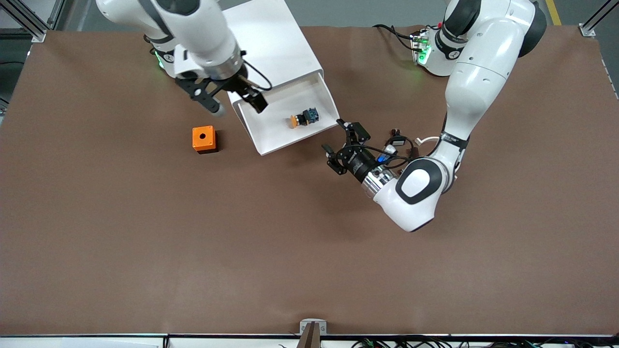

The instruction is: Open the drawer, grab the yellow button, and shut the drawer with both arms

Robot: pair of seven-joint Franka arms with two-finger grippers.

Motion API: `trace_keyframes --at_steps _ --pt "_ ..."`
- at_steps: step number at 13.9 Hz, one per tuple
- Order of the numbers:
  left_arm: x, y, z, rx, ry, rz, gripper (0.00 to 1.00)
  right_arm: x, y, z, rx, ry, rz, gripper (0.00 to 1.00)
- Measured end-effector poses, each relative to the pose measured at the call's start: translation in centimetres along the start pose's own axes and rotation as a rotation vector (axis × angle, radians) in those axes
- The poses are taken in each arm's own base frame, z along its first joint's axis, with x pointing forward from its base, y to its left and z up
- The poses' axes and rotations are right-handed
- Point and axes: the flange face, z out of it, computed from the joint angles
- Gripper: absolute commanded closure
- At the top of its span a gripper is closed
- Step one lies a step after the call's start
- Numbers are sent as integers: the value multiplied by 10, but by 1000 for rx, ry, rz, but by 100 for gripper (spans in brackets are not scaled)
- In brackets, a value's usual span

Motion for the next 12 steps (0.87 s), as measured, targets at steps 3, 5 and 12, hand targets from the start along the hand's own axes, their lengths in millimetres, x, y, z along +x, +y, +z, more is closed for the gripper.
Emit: trace_keyframes --at_steps 3,5,12 --pt "-7 -10 -32 -74 26 239 1 -37 -15 17 37 8 51 0" --pt "-8 -16 -46 -118 93 391 1 -50 -27 33 53 17 87 0" --pt "-61 -73 -92 -348 513 775 1 -89 -51 89 50 58 154 0"
